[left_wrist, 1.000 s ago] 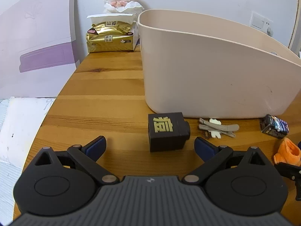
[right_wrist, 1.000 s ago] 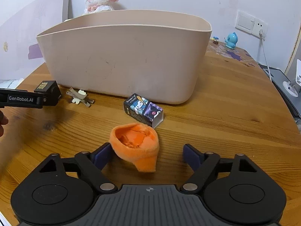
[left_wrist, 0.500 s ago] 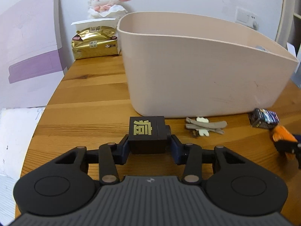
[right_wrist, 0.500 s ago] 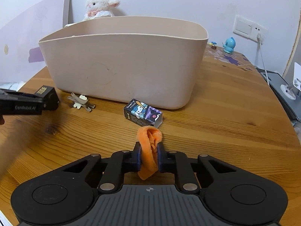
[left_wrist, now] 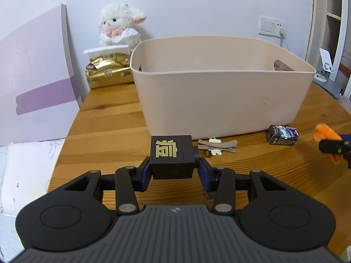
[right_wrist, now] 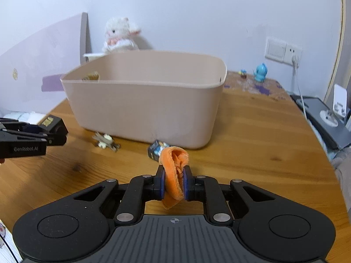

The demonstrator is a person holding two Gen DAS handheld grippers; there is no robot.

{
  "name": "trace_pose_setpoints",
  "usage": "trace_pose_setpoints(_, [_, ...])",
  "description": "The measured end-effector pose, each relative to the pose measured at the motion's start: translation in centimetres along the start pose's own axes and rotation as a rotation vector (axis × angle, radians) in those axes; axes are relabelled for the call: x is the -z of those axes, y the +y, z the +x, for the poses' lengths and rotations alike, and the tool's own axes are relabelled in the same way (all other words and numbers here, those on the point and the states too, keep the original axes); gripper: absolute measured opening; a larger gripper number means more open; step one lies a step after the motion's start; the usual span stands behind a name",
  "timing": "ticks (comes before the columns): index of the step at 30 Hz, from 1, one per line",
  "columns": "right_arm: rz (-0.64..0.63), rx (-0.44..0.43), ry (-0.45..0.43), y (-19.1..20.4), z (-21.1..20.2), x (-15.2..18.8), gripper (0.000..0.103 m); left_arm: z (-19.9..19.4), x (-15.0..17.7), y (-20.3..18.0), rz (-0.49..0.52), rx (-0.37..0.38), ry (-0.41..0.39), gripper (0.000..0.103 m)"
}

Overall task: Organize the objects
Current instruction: 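Grasp the black small box with the left tool while the right grasps the orange cloth, then lower the black box and orange cloth into the basket and open both tools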

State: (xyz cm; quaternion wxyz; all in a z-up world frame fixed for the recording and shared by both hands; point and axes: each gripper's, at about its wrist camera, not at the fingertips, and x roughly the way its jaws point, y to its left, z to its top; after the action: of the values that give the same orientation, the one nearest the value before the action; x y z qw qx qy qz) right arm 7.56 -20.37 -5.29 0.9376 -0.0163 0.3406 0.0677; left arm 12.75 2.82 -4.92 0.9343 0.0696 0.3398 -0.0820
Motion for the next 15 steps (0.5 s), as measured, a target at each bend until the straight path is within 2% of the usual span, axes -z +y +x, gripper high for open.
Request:
trace_pose_setpoints(6, [-0.007,-0.013,-0.085,-0.1,-2.4,-1.6,0.015,-2.5,-0.8,-0.8,0.012,0.019,-0.042,0.046])
trace_pose_setpoints(15, [-0.031,0.014,-0.203,-0.4,-4.2,-5.3,0.015,-5.0,-4.0,-1.7,0.037,0.025,-0.138,0.046])
